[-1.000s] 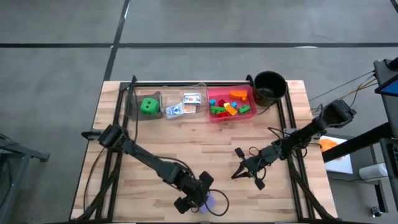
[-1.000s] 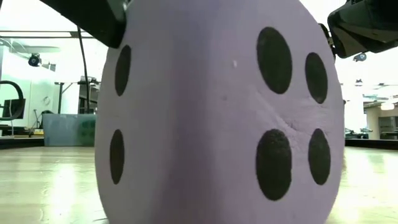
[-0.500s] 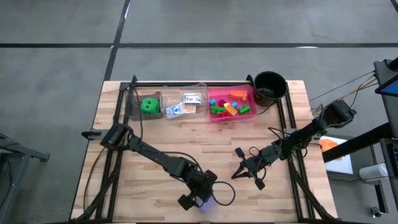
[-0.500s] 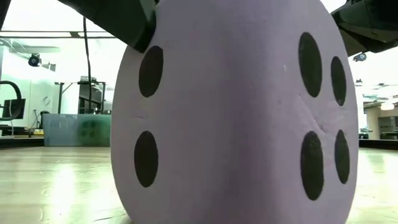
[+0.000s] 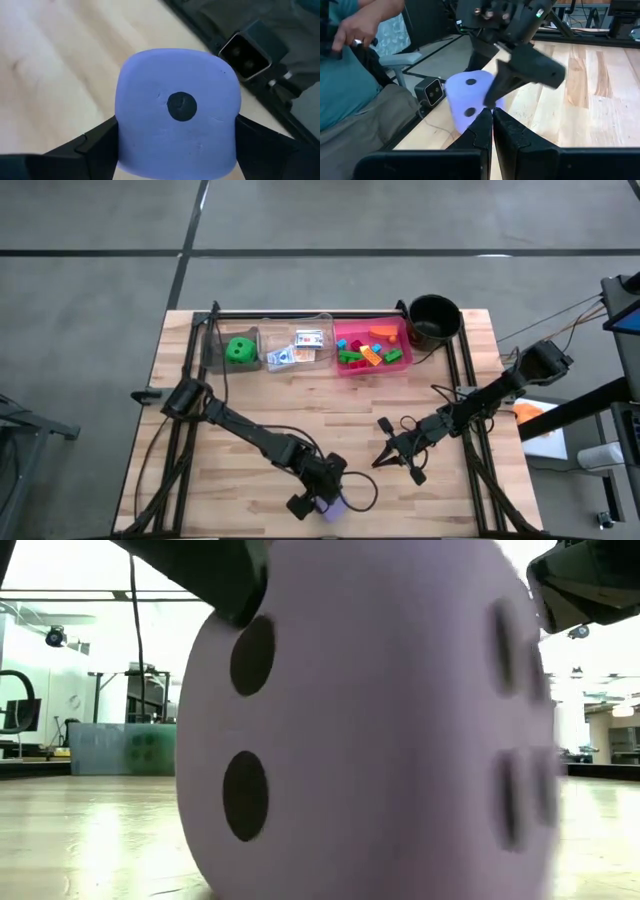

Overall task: Pick & Place Toys
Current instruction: Put the purple game die into the black bin

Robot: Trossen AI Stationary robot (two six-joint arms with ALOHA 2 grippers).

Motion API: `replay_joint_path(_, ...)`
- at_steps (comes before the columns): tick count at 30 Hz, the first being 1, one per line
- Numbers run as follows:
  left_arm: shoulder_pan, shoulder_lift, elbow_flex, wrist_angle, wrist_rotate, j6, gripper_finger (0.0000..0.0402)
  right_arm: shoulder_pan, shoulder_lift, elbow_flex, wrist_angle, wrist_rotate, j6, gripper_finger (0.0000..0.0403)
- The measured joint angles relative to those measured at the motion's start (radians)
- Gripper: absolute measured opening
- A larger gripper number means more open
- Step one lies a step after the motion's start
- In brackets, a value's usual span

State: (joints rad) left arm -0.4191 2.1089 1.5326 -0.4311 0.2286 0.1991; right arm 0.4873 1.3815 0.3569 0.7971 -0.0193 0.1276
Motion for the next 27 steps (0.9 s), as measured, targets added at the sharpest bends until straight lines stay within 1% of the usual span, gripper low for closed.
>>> replay_joint_path(4, 0.001, -0.043, -0.004, -0.072, -0.067, -0.021, 0.0315, 0.001, 0.000, 0.000, -0.002, 0.000, 0.000, 0.0018)
replay_joint_path(10, 0.002, -0.096, -0.005, -0.195, -0.235, -0.025, 0.0315, 0.002, 0.000, 0.000, -0.008, 0.000, 0.000, 0.0018)
replay_joint_path(13, 0.002, -0.119, -0.012, -0.228, -0.276, -0.052, 0.0315, 0.002, 0.000, 0.000, -0.009, 0.000, 0.000, 0.0018)
replay_joint_path(15, 0.002, -0.145, -0.044, -0.221, -0.292, -0.072, 0.0315, 0.002, 0.000, 0.000, -0.009, 0.000, 0.000, 0.0018)
replay_joint_path(17, 0.002, -0.177, -0.098, -0.168, -0.312, -0.096, 0.0314, 0.002, 0.000, 0.000, -0.010, 0.000, 0.000, 0.0018)
replay_joint_path(19, 0.002, -0.220, -0.180, -0.070, -0.324, -0.128, 0.0313, 0.003, 0.000, 0.000, -0.013, 0.000, 0.000, 0.0018)
replay_joint_path(24, 0.003, -0.359, -0.462, 0.318, -0.327, -0.204, 0.0311, 0.003, 0.007, 0.000, -0.009, 0.000, 0.000, 0.0018)
replay_joint_path(27, 0.003, -0.458, -0.637, 0.517, -0.367, -0.249, 0.0311, 0.003, 0.011, 0.000, -0.006, 0.000, 0.000, 0.0018)
